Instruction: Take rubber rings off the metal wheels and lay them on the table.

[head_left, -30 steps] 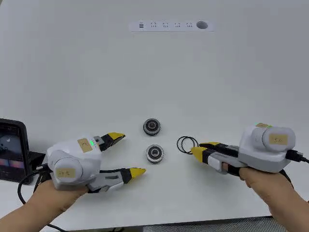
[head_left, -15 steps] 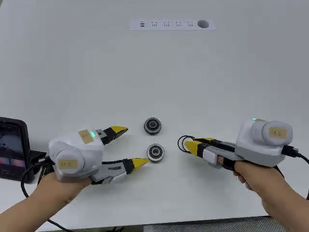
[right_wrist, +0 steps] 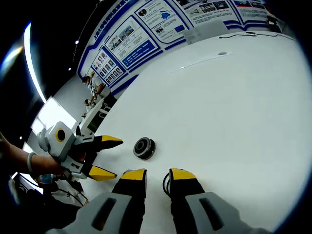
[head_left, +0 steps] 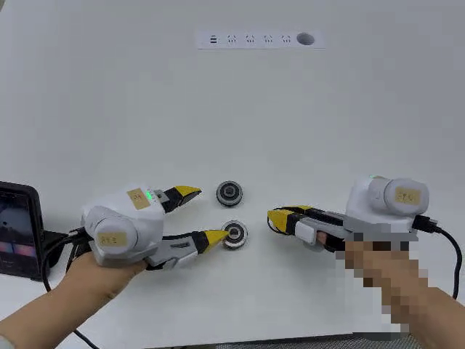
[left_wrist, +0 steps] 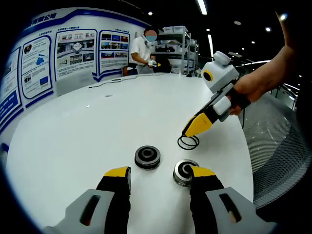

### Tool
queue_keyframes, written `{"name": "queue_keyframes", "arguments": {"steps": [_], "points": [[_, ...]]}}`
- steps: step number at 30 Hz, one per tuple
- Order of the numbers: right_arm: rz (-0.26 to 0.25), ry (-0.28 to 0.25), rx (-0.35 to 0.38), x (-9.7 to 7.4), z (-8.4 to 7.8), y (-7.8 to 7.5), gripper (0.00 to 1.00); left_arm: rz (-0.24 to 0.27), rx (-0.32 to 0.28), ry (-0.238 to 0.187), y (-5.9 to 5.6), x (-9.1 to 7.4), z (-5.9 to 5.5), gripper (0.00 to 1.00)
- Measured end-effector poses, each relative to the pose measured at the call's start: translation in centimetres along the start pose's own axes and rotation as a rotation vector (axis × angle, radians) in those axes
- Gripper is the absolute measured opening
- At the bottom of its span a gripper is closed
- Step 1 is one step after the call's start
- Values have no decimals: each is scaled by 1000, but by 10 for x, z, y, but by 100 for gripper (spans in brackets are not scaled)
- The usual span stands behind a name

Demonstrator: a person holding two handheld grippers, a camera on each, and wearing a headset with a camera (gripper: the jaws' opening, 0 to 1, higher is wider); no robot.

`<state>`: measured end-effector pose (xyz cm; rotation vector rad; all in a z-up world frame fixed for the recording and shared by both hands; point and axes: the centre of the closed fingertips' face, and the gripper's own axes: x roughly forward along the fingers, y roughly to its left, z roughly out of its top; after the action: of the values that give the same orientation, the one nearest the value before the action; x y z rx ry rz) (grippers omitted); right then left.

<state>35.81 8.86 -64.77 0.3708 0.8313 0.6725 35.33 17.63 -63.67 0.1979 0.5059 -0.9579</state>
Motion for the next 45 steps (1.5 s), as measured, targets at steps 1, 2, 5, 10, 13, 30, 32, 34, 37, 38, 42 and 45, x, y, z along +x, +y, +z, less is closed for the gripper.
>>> {"name": "queue_keyframes", "arguments": {"steps": [1,2,5,10,13,30,32,34,37,38,42,45], "points": [[4,0,0,1,1,1,20,2,3,-2,1,1,2,49],[6,-1,1,2,2,2,20,2,3,-2,2,2,2,48],[12,-3,3,4,3,3,20,2,9,-2,4,5,4,47],[20,0,5,8,5,5,20,0,13,1,6,9,6,44],[23,0,7,10,5,7,20,0,16,2,7,12,7,42],[48,2,20,19,7,14,20,-7,37,23,10,34,14,27],[49,2,21,20,7,14,20,-5,41,31,11,35,13,25],[49,1,22,20,7,14,20,-1,43,36,13,36,12,24],[50,2,24,21,7,14,20,3,42,47,15,36,10,21],[50,1,24,21,7,14,20,3,39,48,15,36,10,21],[52,0,30,22,8,14,20,4,29,55,17,37,8,19],[57,-7,46,24,10,14,20,0,37,57,17,39,7,15]]}}
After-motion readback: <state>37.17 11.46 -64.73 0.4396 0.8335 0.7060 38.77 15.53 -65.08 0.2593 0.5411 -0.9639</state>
